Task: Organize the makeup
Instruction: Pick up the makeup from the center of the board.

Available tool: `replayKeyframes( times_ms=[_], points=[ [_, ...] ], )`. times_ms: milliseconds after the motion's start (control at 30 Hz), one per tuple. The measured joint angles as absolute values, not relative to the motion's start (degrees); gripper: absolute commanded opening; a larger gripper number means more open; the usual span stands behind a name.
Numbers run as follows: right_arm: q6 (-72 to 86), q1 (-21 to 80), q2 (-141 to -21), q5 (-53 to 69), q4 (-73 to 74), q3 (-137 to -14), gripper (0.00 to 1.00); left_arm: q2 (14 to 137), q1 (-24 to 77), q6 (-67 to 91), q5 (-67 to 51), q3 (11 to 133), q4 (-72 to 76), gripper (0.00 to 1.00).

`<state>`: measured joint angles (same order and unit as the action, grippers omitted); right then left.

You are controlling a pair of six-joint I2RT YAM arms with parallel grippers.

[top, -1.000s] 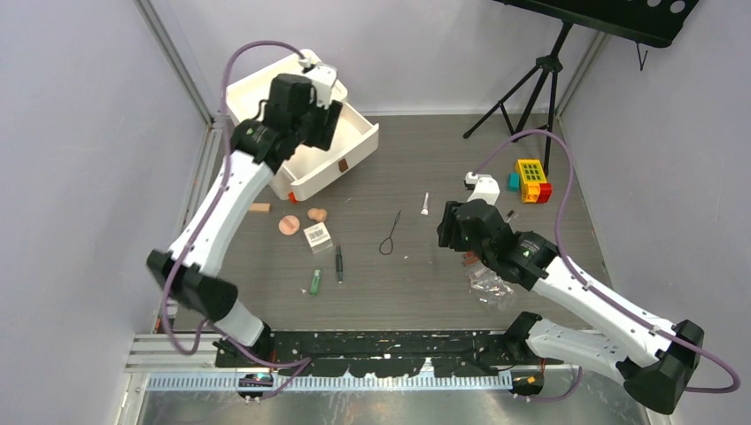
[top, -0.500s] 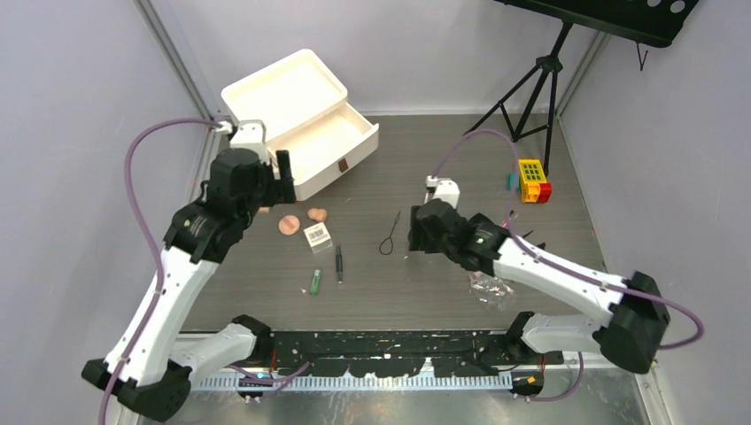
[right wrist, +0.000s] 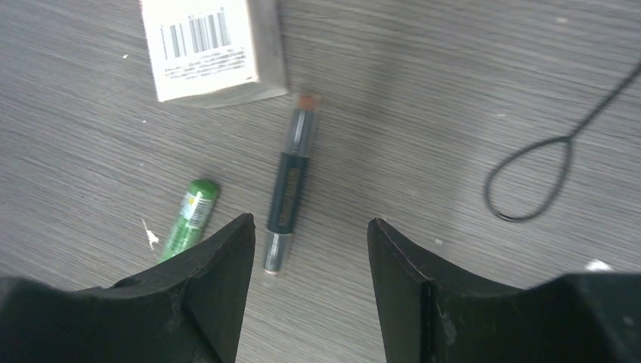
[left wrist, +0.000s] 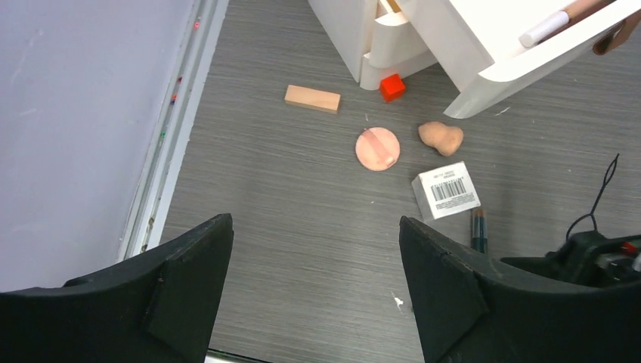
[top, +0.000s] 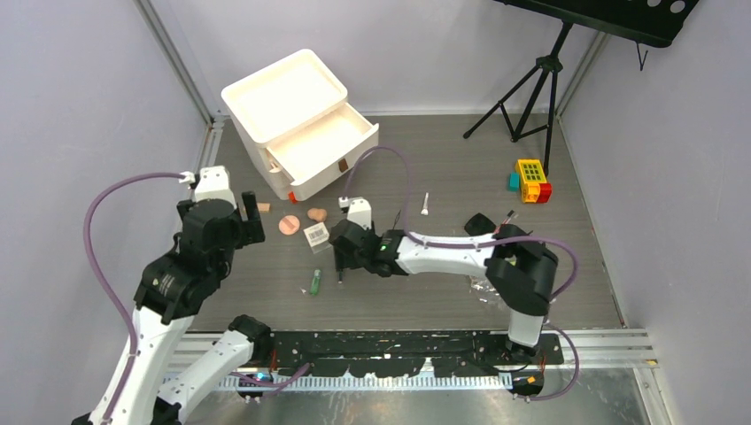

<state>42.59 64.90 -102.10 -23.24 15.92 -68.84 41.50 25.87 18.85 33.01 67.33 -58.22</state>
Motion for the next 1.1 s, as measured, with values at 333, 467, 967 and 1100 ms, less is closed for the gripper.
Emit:
replayKeyframes(
  times_ms=[333, 467, 967, 1100],
  points=[
    [43.99, 66.54, -113.91, -23.31, 16.43, -77.12, 0.55, 36.29, 25.87, 16.97, 35.09, 61.19, -55.90, 0.83],
    [43.92, 66.59, -117.32, -23.24, 18.83, -80.18, 0.52, 35.66, 25.87, 16.38, 34.92, 58.81, -54.87, 0.82],
    [43.72, 67.55, -121.01, -29.15, 32.69, -87.57, 0.25, 32.45, 25.87, 16.27, 35.57, 56.40, -51.94, 0.82],
    [43.88, 67.55, -120.68, -30.61, 33.45, -87.05, 0.13, 32.47, 25.87, 16.32, 35.55, 55.90, -51.44, 0.82]
  ],
)
